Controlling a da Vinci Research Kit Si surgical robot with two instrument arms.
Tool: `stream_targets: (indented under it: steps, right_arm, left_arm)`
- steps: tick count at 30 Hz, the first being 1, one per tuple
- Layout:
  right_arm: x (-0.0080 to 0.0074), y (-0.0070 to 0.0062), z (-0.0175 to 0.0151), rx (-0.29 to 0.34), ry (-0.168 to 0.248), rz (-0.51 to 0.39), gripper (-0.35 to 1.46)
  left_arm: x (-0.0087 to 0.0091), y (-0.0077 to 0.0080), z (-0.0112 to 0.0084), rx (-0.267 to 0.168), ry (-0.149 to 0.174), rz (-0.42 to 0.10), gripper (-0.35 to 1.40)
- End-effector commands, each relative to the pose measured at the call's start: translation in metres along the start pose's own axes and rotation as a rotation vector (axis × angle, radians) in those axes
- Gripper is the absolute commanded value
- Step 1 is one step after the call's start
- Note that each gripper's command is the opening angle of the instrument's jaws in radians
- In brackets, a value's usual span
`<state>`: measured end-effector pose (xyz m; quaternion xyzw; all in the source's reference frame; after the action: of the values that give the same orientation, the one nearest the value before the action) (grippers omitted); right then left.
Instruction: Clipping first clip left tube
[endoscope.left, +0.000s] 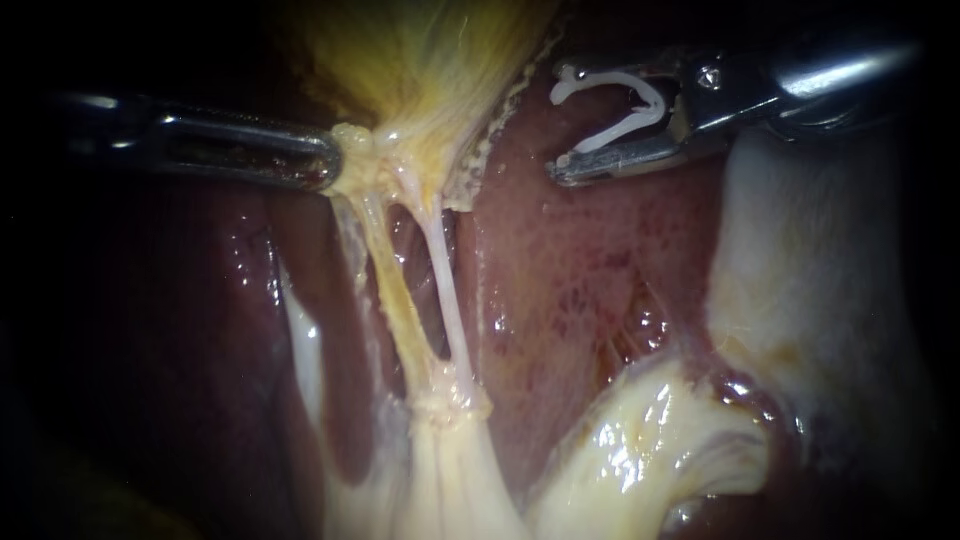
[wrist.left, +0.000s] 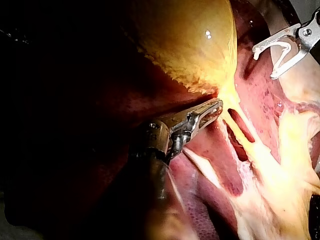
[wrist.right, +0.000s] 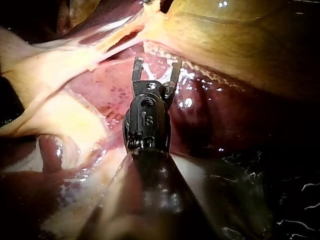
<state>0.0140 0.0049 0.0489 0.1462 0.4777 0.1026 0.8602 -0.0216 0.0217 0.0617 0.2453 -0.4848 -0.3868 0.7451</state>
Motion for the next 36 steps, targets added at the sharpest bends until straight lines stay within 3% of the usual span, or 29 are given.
stream_targets:
  steps: [1,14,36]
  right_arm:
    - [0.0,0.0,0.0,0.0,0.0,-0.001,0.5]
    - [0.0001,-0.0013,0.0001,0.059,0.021,-0.015,0.5]
    - [-0.0006,-0.0062,0.0026,0.152,0.041,0.096,0.49]
  left_arm:
    - [0.0001,0.0,0.0001,-0.001,0.0,0.0,-0.35]
    - [0.0001,0.0,0.0001,-0.001,0.0,0.0,-0.35]
    - [0.0001,0.0,0.0,-0.001,0.0,0.0,-0.35]
